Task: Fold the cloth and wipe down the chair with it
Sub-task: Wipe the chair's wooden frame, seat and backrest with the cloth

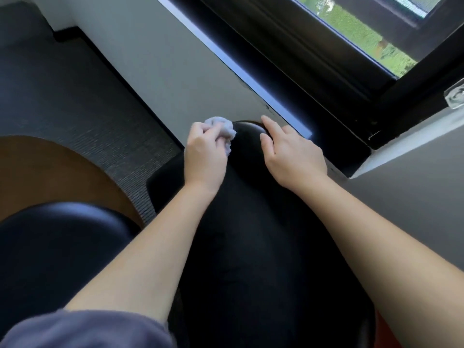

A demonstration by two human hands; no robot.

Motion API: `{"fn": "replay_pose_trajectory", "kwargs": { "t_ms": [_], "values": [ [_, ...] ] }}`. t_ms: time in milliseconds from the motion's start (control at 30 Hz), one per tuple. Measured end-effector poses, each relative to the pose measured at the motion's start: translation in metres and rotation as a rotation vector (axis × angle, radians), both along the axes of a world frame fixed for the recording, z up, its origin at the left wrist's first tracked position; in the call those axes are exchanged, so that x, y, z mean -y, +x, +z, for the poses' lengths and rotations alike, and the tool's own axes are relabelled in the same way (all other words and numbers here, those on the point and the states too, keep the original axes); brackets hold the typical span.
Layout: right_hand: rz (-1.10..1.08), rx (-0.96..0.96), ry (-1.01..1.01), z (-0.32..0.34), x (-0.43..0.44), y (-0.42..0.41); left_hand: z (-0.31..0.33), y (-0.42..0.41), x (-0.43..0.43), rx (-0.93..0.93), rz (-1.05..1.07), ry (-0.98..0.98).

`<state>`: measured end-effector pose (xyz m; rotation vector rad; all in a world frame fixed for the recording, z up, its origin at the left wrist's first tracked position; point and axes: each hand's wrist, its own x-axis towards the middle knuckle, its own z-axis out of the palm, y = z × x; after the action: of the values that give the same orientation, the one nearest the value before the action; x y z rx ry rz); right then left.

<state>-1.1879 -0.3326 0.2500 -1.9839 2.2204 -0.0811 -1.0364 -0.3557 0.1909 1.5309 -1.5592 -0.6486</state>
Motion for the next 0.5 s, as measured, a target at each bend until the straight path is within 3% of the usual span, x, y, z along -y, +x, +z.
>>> {"fn": "replay_pose_trajectory", "kwargs": {
  "t_ms": [100,267,433,500],
  "values": [
    [0.006,0.0,-0.009,0.0,0.0,0.0,-0.015,0.023,0.02,-0.074,0.13,0.206],
    [0.003,-0.004,-0.017,-0.001,0.0,0.0,-0.001,0.003,0.016,0.017,-0.047,0.041],
    [-0.005,0.009,-0.009,-0.001,0.0,0.0,-0.007,0.017,0.033,-0.001,0.062,0.179],
    [-0.007,0.004,-0.003,-0.001,0.001,0.001,0.007,0.002,0.026,0.059,-0.057,0.062]
  ]
}}
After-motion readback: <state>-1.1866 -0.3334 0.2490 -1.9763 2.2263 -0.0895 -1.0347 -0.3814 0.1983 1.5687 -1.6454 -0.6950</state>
